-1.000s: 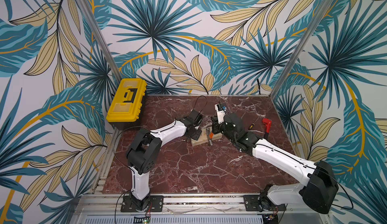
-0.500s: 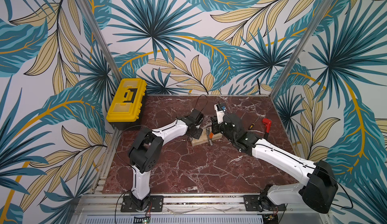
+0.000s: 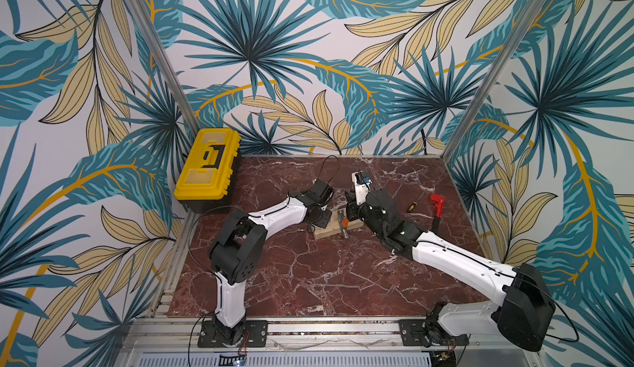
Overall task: Use a claw hammer to pull out a nail
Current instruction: Remove the nail from the mounting plate.
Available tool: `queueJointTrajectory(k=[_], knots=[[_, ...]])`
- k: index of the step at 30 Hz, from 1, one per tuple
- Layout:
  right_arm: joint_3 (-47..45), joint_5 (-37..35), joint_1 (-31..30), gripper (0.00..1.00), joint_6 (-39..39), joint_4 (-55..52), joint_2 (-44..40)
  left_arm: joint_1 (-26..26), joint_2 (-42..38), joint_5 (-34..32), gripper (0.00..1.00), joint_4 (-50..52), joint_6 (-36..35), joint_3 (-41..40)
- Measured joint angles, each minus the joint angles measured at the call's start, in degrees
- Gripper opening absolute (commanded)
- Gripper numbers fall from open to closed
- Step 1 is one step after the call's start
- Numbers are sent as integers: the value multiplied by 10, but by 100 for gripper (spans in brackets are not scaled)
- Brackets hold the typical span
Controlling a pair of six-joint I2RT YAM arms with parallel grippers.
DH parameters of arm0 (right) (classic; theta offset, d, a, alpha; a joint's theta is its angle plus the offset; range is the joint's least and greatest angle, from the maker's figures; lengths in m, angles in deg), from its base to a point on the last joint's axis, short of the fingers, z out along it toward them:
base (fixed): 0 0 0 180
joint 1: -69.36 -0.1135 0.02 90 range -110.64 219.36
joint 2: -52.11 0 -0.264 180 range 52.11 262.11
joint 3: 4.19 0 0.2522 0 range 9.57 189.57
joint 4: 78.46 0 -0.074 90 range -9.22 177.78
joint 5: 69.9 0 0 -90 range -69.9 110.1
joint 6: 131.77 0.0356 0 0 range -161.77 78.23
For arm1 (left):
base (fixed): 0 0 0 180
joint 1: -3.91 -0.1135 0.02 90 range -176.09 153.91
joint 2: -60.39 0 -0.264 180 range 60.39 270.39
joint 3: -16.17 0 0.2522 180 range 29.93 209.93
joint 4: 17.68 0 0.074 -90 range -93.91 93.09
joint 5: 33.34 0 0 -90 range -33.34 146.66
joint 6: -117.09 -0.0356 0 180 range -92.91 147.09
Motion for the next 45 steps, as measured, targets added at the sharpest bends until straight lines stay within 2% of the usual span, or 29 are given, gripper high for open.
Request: queueJointTrajectory(k=[26,45], knots=[[-51,-26,-13,0,-7,75,-19,0,10,-2,27,9,17,2],[-58,-34,-17,0,-7,85,-21,0,11,-2,27,11,19,3]])
